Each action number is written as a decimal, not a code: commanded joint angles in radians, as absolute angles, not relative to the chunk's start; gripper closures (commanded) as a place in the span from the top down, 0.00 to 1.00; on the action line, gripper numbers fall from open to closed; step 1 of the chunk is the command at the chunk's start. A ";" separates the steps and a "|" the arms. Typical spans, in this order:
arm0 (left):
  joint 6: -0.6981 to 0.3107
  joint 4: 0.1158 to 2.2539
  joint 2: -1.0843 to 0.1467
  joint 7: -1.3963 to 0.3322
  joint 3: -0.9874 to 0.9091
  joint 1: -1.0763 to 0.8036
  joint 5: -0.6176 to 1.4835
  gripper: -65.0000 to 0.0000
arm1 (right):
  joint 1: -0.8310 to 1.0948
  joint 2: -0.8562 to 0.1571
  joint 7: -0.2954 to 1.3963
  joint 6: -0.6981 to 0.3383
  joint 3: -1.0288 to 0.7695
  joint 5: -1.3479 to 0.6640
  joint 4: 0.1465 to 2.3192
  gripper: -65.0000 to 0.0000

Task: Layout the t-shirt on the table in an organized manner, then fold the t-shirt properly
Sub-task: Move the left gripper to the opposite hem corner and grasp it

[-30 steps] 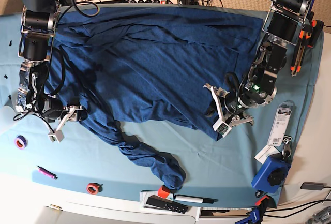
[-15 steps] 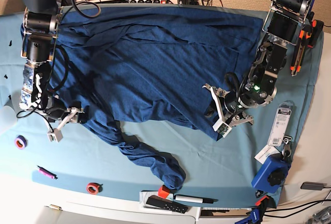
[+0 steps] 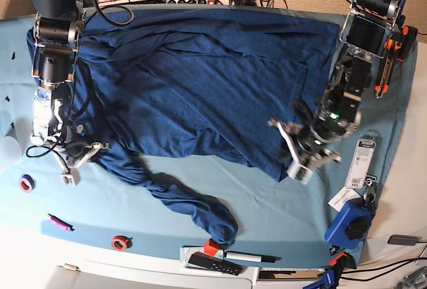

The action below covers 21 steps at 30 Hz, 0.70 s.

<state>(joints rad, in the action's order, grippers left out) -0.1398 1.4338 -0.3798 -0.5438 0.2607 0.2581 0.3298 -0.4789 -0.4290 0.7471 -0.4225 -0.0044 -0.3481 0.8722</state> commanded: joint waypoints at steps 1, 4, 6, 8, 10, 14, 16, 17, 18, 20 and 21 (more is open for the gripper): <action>-0.138 1.451 -0.385 -0.512 0.244 0.283 0.338 0.31 | -0.501 -0.446 0.748 -0.414 -0.008 -0.340 0.882 0.00; -0.144 1.433 -0.385 -0.503 0.232 0.289 0.357 0.31 | -0.501 -0.445 0.748 -0.414 -0.008 -0.340 0.882 0.00; -0.168 1.376 -0.382 -0.504 0.232 0.310 0.382 0.32 | -0.501 -0.445 0.748 -0.414 -0.008 -0.344 0.882 0.00; -0.195 1.282 -0.377 -0.504 0.232 0.349 0.410 0.35 | -0.501 -0.445 0.749 -0.415 -0.008 -0.344 0.882 0.00; -0.231 1.175 -0.368 -0.505 0.232 0.397 0.437 0.38 | -0.501 -0.445 0.749 -0.415 -0.008 -0.344 0.882 0.00; -0.281 1.051 -0.357 -0.505 0.232 0.467 0.476 0.38 | -0.499 -0.445 0.751 -0.415 -0.008 -0.343 0.882 0.00; -0.282 1.050 -0.357 -0.505 0.232 0.483 0.476 0.38 | -0.498 -0.443 0.751 -0.415 -0.008 -0.343 0.882 0.00; -0.282 1.052 -0.357 -0.504 0.232 0.492 0.476 0.38 | -0.499 -0.443 0.751 -0.415 -0.008 -0.344 0.882 0.00; -0.282 1.052 -0.357 -0.505 0.232 0.500 0.476 0.38 | -0.499 -0.442 0.750 -0.415 -0.008 -0.344 0.882 0.00; -0.282 1.054 -0.357 -0.504 0.232 0.511 0.476 0.38 | -0.498 -0.440 0.751 -0.415 -0.008 -0.344 0.882 0.00; -0.282 1.054 -0.357 -0.503 0.232 0.514 0.476 0.38 | -0.498 -0.440 0.751 -0.415 -0.008 -0.344 0.882 0.00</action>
